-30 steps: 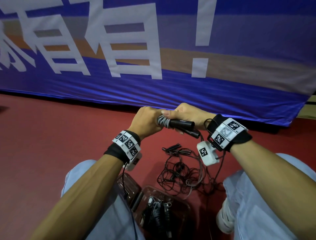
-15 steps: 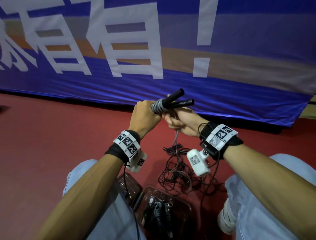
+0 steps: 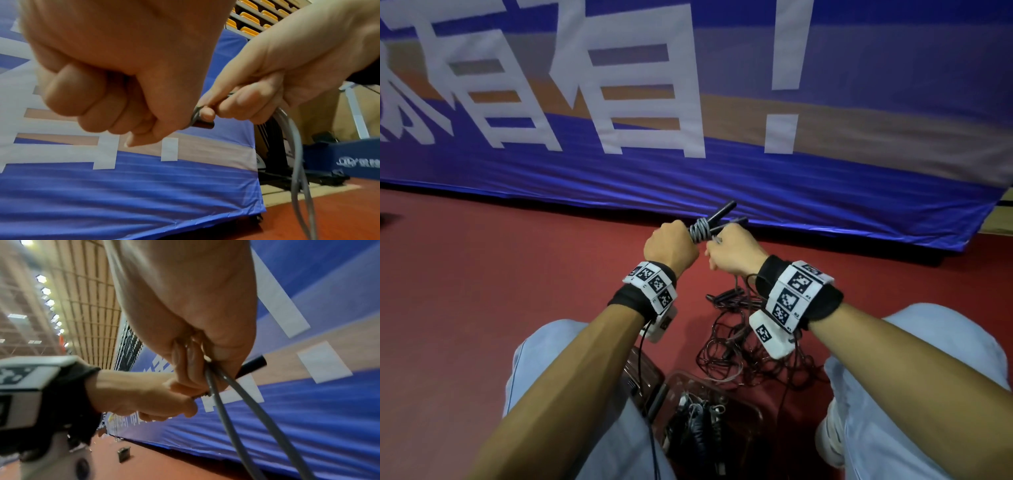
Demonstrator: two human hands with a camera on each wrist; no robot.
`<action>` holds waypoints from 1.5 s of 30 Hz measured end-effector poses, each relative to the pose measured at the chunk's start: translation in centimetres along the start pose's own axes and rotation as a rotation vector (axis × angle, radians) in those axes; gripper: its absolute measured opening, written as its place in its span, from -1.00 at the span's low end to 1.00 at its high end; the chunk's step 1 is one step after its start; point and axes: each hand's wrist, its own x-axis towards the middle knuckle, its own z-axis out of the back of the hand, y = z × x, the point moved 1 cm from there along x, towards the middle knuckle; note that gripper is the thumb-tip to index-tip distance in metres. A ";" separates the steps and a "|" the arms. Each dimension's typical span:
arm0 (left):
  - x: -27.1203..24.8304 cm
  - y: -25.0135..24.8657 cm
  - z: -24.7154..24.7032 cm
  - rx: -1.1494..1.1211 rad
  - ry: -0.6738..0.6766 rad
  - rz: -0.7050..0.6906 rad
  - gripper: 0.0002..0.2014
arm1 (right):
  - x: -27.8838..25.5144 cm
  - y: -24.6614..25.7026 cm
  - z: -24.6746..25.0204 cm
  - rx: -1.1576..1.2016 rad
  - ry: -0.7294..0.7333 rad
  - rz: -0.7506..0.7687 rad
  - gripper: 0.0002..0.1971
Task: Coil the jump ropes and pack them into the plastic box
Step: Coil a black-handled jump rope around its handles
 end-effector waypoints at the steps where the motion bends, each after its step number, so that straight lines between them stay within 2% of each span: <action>1: 0.0 0.1 -0.2 0.050 0.022 -0.015 -0.91 | 0.0 -0.2 0.1 -0.110 -0.017 0.050 -0.69; 3: 0.3 0.4 -0.4 0.148 0.058 -0.053 -0.94 | -0.1 -0.4 0.5 -0.258 -0.046 0.162 -0.66; 6: 0.7 0.7 -0.5 0.262 0.110 -0.125 -0.82 | -0.2 -0.7 1.9 -0.397 -0.049 0.301 -0.59; 9: 0.9 1.1 -0.5 0.360 0.174 -0.239 -0.81 | -0.4 -0.7 2.9 -0.491 -0.066 0.372 -0.60; 14: 0.9 1.6 -0.1 0.539 0.169 -0.538 -0.85 | -0.3 -1.4 3.2 -0.471 0.016 0.359 -0.45; 18: 0.9 1.6 0.8 0.661 0.104 -0.679 -0.87 | 0.7 -2.7 3.4 -0.399 0.136 0.322 -0.21; 23: 0.7 1.7 1.8 0.724 0.016 -0.796 -0.83 | 0.1 -2.4 2.9 -0.350 0.334 0.343 -0.43; 27: 0.5 1.8 2.8 0.650 -0.083 -0.885 -0.94 | -0.6 -1.7 3.7 -0.168 0.479 0.288 -0.53; 30: 1.0 2.5 2.8 0.506 -0.232 -0.988 -0.79 | -0.8 -1.4 4.1 -0.035 0.592 0.260 -0.54; 34: 0.5 2.7 2.7 0.338 -0.376 -1.081 -0.69 | -1.1 -1.3 4.1 0.126 0.734 0.216 -0.39; 38: -0.2 2.7 2.7 0.206 -0.412 -1.090 -0.67 | -1.1 -1.3 4.3 0.182 0.818 0.233 -0.41; 41: -0.4 2.7 2.8 0.090 -0.450 -1.067 -0.69 | -1.1 -1.3 4.4 0.247 0.833 0.253 -0.34; 44: -0.7 2.7 3.2 -0.086 -0.508 -0.970 -0.67 | -1.1 -1.0 4.0 0.380 0.798 0.255 -0.18; 45: -0.8 2.6 3.3 -0.147 -0.528 -0.915 -0.66 | -1.1 -0.8 3.9 0.430 0.783 0.255 -0.19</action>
